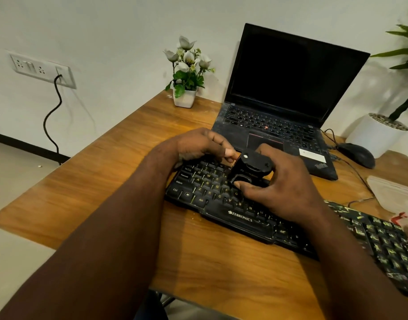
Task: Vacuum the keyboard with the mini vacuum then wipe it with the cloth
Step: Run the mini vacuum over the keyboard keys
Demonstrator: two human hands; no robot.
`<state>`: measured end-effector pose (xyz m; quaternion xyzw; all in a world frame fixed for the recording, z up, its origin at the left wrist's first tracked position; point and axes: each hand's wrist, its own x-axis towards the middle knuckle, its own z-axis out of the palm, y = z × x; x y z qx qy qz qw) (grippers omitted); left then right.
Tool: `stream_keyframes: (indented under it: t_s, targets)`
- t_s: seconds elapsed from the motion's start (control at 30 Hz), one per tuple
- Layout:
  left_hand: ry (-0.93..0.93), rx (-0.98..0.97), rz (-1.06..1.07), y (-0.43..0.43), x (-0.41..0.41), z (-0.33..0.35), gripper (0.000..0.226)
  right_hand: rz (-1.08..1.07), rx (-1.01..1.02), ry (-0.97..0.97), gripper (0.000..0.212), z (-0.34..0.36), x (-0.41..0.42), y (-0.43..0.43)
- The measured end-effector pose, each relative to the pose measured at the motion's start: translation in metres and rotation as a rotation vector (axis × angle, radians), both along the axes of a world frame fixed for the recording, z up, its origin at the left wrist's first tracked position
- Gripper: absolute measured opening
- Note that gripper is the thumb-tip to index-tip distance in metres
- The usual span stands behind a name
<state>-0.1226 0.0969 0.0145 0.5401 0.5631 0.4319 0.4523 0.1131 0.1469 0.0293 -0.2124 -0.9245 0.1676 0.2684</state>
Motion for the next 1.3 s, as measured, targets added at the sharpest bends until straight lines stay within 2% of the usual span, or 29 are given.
stream_keyframes:
  t_s: [0.1, 0.2, 0.27, 0.33, 0.43, 0.5, 0.57, 0.67, 0.73, 0.83, 0.93, 1.1, 1.3]
  targets:
    - [-0.119, 0.047, 0.033, -0.004, -0.004, -0.002, 0.026, -0.016, 0.055, -0.032, 0.038, 0.001, -0.013, -0.006]
    - [-0.182, 0.086, 0.08, -0.004, -0.006, -0.006, 0.042, -0.004, 0.092, -0.07, 0.05, 0.006, -0.032, -0.017]
    - [-0.228, 0.087, 0.129, -0.004, -0.006, -0.005, 0.049, 0.016, 0.122, -0.085, 0.045, 0.008, -0.051, -0.024]
    - [-0.249, 0.069, 0.177, -0.002, -0.009, -0.003, 0.047, 0.039, 0.133, -0.077, 0.036, 0.006, -0.07, -0.03]
    - [-0.288, 0.045, 0.208, 0.006, -0.016, -0.006, 0.044, 0.039, 0.102, -0.049, 0.034, 0.0, -0.086, -0.034]
    - [-0.272, 0.037, 0.174, 0.008, -0.017, -0.01, 0.044, 0.04, 0.057, -0.027, 0.036, 0.0, -0.082, -0.035]
    - [-0.145, 0.037, 0.138, 0.009, -0.013, -0.014, 0.014, 0.037, 0.016, -0.019, 0.045, 0.004, -0.068, -0.032]
    - [0.139, 0.028, 0.014, 0.01, -0.004, -0.01, 0.027, 0.001, 0.007, -0.032, 0.038, 0.005, -0.043, -0.024]
    - [0.242, 0.025, -0.027, 0.011, -0.002, -0.009, 0.014, -0.042, -0.006, -0.049, 0.036, 0.004, -0.026, -0.021]
    - [0.262, 0.018, -0.019, 0.008, 0.0, -0.008, 0.005, -0.087, 0.013, -0.08, 0.036, 0.008, -0.001, -0.021]
    - [0.267, 0.007, -0.009, 0.006, 0.002, -0.007, 0.022, -0.134, -0.029, -0.114, 0.039, 0.013, 0.024, -0.018]
    - [0.244, -0.017, -0.01, 0.003, 0.003, -0.004, 0.022, -0.254, -0.065, -0.146, 0.047, 0.016, 0.063, -0.012]
    - [0.241, -0.02, -0.017, 0.005, 0.002, -0.005, 0.021, -0.263, -0.021, -0.092, 0.042, 0.008, 0.05, -0.02]
